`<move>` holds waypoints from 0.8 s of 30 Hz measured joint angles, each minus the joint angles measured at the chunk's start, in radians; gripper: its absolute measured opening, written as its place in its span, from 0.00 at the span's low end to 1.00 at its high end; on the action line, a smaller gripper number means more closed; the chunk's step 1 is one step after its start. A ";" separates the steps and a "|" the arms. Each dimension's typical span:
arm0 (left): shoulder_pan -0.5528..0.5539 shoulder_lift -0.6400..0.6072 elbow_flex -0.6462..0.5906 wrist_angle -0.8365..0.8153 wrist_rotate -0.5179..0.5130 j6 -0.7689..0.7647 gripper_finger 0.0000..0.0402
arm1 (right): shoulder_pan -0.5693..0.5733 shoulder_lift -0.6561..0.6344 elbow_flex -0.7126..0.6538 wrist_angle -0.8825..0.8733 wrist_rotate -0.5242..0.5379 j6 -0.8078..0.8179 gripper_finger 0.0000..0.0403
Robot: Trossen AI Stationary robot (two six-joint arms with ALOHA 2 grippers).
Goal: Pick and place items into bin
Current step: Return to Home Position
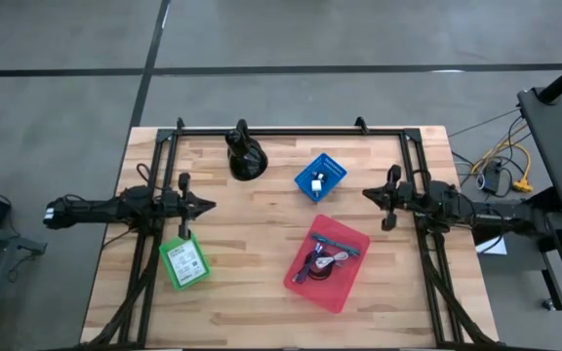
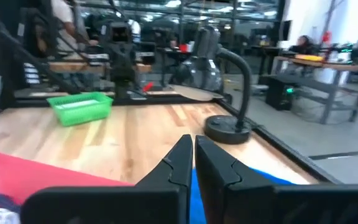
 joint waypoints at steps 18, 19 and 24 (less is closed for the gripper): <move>-0.003 -0.005 -0.001 -0.010 0.022 -0.014 0.00 | 0.064 -0.115 0.000 -0.121 -0.050 0.024 0.02; -0.003 -0.004 -0.002 -0.010 0.023 -0.018 0.00 | 0.065 -0.118 0.000 -0.121 -0.053 0.024 0.02; -0.003 -0.002 -0.002 -0.013 0.026 -0.019 0.00 | 0.065 -0.109 0.000 -0.121 -0.050 0.018 0.02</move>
